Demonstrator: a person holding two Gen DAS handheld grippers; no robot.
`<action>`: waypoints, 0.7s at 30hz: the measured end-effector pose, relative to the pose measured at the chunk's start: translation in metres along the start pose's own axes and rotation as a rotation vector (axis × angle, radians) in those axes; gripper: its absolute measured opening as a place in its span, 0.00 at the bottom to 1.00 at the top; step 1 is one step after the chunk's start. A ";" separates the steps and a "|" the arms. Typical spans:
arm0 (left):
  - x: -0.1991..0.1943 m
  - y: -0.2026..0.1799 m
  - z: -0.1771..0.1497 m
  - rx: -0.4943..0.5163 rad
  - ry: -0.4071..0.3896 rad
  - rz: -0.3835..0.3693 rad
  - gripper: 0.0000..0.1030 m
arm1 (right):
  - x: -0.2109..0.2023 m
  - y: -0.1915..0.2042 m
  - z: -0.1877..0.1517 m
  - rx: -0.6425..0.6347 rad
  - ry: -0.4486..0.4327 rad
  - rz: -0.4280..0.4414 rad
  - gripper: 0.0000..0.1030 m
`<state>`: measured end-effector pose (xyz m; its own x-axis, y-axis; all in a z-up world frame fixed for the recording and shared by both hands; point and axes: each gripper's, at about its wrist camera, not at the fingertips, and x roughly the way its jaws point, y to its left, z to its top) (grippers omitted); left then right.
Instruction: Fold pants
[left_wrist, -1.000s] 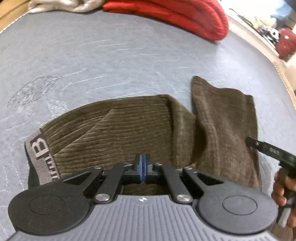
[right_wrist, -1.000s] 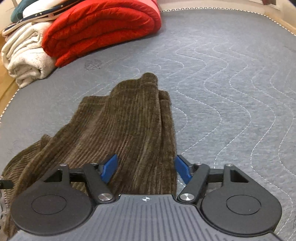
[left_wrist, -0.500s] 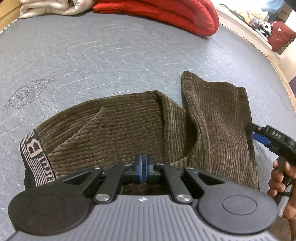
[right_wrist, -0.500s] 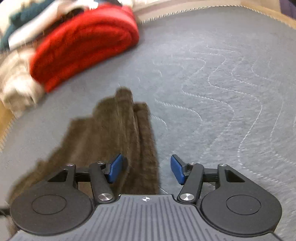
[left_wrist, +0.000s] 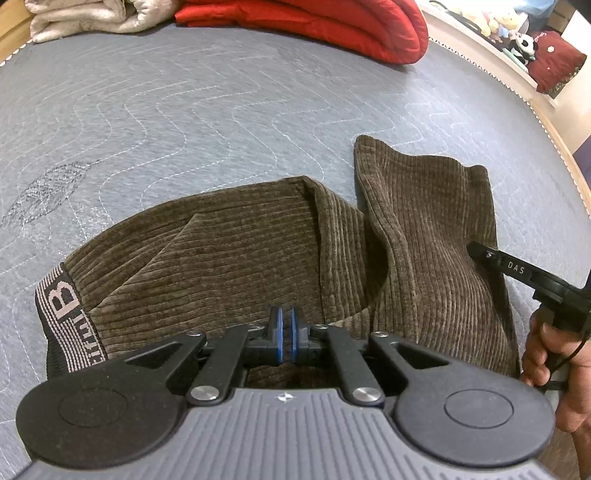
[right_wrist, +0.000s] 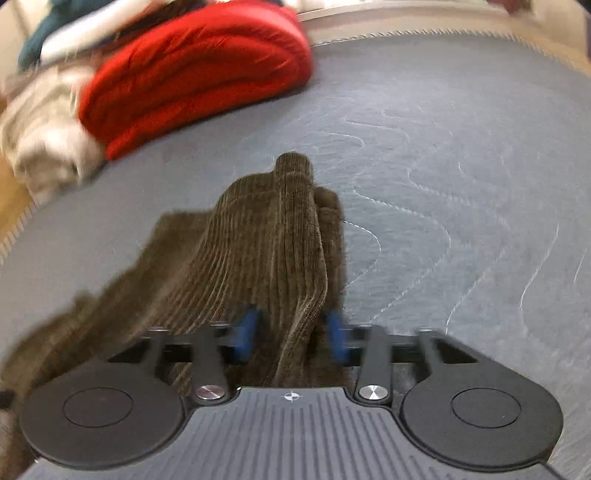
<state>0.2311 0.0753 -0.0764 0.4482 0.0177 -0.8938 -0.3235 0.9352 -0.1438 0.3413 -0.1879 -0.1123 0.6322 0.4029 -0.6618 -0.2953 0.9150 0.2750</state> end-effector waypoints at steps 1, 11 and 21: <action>0.000 0.000 0.000 0.002 -0.001 0.002 0.04 | -0.001 0.001 0.002 -0.009 0.003 -0.001 0.14; -0.005 -0.002 0.002 0.028 -0.035 -0.007 0.04 | -0.101 -0.049 0.032 0.184 -0.282 0.092 0.10; 0.007 -0.058 -0.024 0.250 -0.013 -0.245 0.11 | -0.206 -0.259 -0.048 0.791 -0.293 -0.603 0.16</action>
<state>0.2333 0.0127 -0.0841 0.4987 -0.2146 -0.8398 0.0079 0.9699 -0.2432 0.2530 -0.5087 -0.0808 0.6993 -0.2345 -0.6752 0.6162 0.6764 0.4034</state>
